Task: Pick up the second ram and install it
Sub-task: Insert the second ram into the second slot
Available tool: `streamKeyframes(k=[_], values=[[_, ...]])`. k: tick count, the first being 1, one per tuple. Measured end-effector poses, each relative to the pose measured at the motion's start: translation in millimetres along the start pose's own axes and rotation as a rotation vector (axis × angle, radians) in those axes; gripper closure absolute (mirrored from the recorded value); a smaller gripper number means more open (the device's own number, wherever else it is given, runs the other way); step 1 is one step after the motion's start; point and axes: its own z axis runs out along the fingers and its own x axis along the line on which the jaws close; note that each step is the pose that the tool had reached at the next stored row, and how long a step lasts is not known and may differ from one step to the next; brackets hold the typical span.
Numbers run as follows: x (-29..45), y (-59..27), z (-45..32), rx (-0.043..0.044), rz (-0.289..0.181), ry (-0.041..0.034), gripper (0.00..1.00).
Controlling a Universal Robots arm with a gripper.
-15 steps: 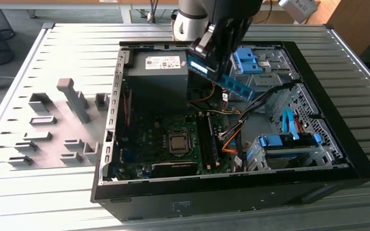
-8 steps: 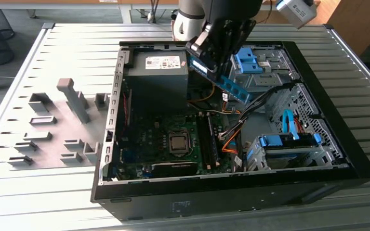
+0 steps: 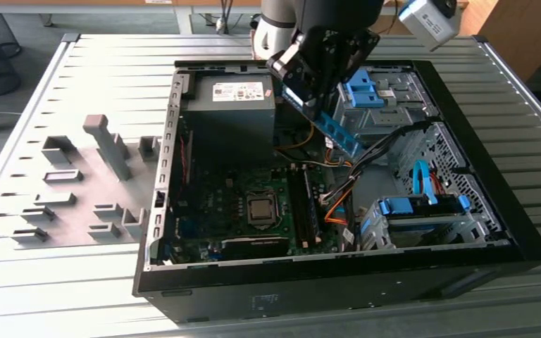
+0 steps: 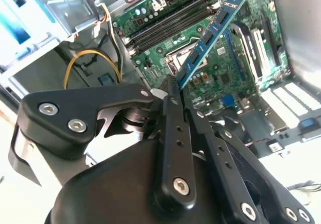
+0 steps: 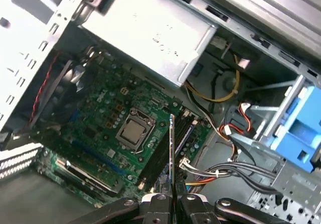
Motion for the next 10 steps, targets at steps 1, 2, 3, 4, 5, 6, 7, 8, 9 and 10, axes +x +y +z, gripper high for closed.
streamKeyframes(k=[1,2,3,4,5,6,7,8,9,10], values=[[0.0,0.0,0.2,0.0000,0.018,-0.0001,0.86],[0.0,0.0,0.3,0.0000,0.035,-0.0002,0.86],[0.0,0.0,0.5,0.0000,0.052,-0.0003,0.86],[0.0,0.0,0.7,-0.0001,0.070,-0.0005,0.86],[0.0,0.0,0.9,0.0000,0.087,-0.0005,0.86],[0.0,0.0,1.1,0.0000,0.103,-0.0007,0.86],[0.0,0.0,1.2,0.0000,0.120,-0.0007,0.86],[0.0,0.0,1.4,-0.0001,0.137,-0.0009,0.86],[0.0,0.0,1.6,-0.0001,0.153,-0.0009,0.86],[0.0,0.0,1.8,-0.0001,0.170,-0.0011,0.86]])
